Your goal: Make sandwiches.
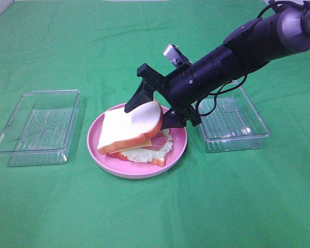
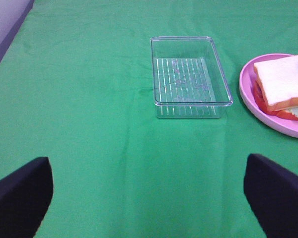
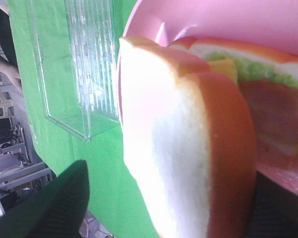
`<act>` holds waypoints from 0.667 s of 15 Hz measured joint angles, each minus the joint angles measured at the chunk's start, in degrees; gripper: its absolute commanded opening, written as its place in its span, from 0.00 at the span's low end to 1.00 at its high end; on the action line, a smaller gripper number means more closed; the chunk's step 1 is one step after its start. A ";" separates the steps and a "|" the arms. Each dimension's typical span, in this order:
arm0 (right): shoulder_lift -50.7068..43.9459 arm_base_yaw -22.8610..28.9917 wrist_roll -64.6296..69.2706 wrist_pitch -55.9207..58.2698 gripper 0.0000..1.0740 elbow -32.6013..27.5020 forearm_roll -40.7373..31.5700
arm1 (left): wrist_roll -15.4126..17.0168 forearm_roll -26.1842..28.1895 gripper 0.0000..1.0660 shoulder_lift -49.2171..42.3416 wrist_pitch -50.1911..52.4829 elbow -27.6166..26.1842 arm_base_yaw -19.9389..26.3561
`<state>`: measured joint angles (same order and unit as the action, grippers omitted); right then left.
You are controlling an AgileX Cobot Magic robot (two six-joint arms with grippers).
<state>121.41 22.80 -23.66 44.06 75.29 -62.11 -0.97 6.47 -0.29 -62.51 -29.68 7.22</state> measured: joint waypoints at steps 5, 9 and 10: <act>-7.28 0.00 11.57 0.17 0.70 1.32 21.49 | 0.00 0.00 0.92 0.00 0.00 0.00 0.00; -18.56 0.00 28.71 4.41 0.75 1.38 52.02 | 0.00 0.00 0.92 0.00 0.00 0.00 0.00; -19.88 0.00 30.60 5.61 0.75 1.38 55.86 | 0.00 0.00 0.92 0.00 0.00 0.00 0.00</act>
<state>101.53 22.80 6.93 49.68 76.66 -6.25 -0.97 6.47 -0.29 -62.51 -29.68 7.22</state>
